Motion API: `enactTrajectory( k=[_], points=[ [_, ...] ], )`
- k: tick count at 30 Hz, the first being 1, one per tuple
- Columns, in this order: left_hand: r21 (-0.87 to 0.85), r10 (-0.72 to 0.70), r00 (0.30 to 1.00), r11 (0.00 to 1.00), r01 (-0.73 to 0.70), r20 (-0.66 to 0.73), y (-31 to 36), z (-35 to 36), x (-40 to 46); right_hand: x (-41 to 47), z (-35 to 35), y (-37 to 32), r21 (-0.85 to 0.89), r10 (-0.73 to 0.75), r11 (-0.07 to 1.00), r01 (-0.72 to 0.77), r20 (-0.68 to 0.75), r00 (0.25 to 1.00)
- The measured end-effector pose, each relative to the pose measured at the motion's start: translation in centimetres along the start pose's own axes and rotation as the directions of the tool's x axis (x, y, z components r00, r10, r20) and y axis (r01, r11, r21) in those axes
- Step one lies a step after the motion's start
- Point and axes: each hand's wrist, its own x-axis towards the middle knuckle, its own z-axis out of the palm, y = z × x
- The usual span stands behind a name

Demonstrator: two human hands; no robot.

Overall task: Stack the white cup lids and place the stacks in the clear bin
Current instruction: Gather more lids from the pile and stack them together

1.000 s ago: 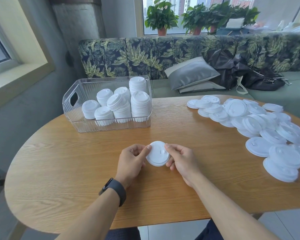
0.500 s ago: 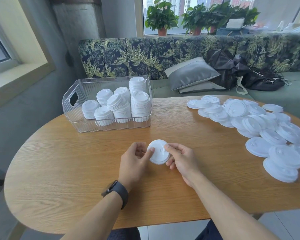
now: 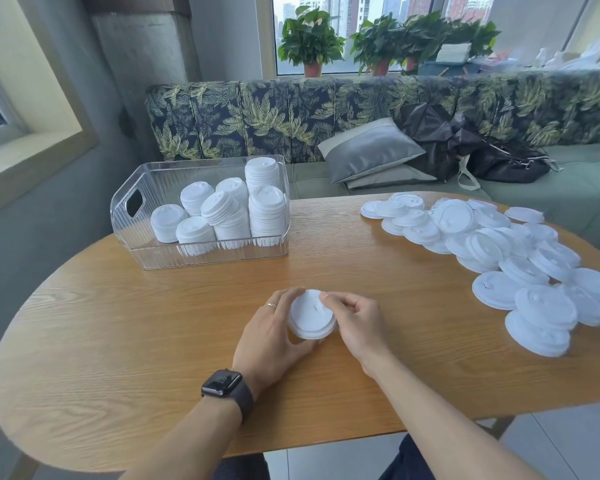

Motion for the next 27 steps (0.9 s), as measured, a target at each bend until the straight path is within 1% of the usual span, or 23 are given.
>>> enactTrajectory(
  k=[5,11,16,23,25,27],
  points=[
    [0.019,0.009,0.996,1.000,-0.010,0.086,0.8,0.3,-0.2,-0.9,-1.1,0.2,-0.005,-0.029,1.000,0.029,-0.025,0.999],
    [0.016,0.015,0.997,1.000,-0.016,0.074,2.4,1.5,-0.1,-1.5,-2.8,0.8,-0.053,-0.003,0.999,-0.001,-0.067,0.998],
    [-0.002,-0.009,0.998,1.000,0.009,0.067,4.5,3.1,0.8,-2.2,-6.2,0.7,-0.255,-0.076,0.966,0.036,-0.148,0.986],
    [-0.093,-0.030,0.996,0.995,0.037,0.082,9.0,7.1,2.6,-2.9,-12.7,0.9,-0.286,-0.082,0.958,-0.002,-0.282,0.956],
    [-0.115,-0.024,0.995,0.993,0.035,0.092,10.8,8.5,2.9,-3.4,-14.7,1.0,-0.305,-0.100,0.952,-0.007,-0.335,0.937],
    [-0.131,-0.009,0.994,0.991,0.024,0.112,12.4,9.9,3.3,-3.8,-16.7,1.2,-0.315,-0.145,0.949,0.011,-0.408,0.901]
  ],
)
